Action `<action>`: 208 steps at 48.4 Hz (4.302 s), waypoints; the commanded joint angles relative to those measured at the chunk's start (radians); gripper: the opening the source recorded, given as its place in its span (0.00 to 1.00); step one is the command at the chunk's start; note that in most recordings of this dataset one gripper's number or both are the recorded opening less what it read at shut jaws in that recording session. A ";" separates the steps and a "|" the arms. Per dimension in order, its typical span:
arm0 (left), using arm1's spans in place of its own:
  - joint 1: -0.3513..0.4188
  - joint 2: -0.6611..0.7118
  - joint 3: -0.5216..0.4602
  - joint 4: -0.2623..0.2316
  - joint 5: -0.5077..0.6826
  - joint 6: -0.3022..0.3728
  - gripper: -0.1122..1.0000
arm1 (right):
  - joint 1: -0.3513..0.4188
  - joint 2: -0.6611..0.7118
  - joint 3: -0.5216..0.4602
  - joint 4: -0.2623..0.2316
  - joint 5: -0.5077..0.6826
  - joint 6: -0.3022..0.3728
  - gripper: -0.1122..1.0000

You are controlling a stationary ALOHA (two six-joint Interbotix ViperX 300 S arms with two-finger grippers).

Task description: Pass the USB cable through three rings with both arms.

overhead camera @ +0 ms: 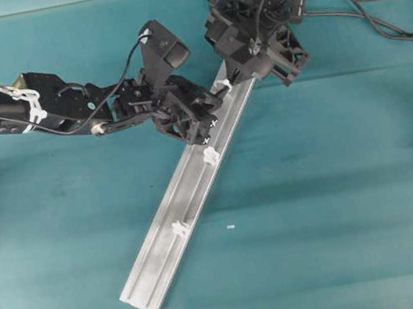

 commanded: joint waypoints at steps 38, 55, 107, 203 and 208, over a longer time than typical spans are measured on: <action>-0.005 -0.023 -0.011 0.003 -0.006 -0.009 0.18 | 0.023 -0.051 0.098 0.005 -0.176 0.123 0.83; -0.011 -0.066 0.031 0.003 -0.006 -0.038 0.18 | 0.023 -0.107 0.153 0.005 -0.239 0.141 0.88; -0.078 -0.210 0.164 0.003 -0.006 -0.187 0.18 | 0.186 -0.140 0.183 -0.003 -0.456 0.152 0.86; -0.064 -0.173 0.123 0.003 -0.006 -0.202 0.69 | 0.230 -0.087 0.164 -0.026 -0.483 0.153 0.16; -0.071 -0.176 0.135 0.003 -0.006 -0.215 0.92 | 0.232 -0.087 0.164 -0.025 -0.477 0.152 0.16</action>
